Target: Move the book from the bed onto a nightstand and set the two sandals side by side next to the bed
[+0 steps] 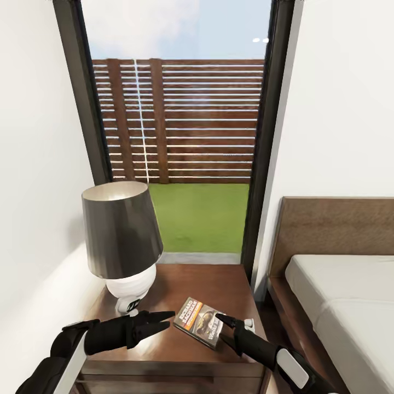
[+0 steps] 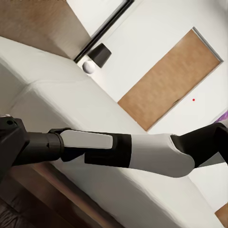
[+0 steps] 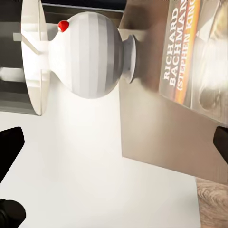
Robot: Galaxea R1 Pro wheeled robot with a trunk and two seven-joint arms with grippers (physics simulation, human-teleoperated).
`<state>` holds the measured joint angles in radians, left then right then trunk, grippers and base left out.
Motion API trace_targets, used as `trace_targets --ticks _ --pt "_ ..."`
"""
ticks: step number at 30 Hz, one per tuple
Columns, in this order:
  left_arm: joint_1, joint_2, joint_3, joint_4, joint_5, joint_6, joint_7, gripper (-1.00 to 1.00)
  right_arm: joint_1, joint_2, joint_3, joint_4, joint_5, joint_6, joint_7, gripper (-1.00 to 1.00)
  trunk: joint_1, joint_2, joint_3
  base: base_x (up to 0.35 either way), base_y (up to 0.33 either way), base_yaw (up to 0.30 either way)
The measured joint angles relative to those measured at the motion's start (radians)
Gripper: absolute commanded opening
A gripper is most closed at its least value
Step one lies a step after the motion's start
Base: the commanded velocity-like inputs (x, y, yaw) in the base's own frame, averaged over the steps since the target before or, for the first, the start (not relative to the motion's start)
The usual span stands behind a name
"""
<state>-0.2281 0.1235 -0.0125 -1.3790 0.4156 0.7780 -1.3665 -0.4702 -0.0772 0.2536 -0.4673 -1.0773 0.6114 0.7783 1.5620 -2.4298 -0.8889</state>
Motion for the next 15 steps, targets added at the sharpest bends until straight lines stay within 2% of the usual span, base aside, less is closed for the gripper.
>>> trace_targets --ticks 15 --pt "0.0 0.0 0.0 0.0 0.0 0.0 0.0 1.0 0.0 0.0 0.001 -0.001 -0.001 -0.001 0.002 1.0 -0.058 0.105 0.047 0.0 0.0 0.0"
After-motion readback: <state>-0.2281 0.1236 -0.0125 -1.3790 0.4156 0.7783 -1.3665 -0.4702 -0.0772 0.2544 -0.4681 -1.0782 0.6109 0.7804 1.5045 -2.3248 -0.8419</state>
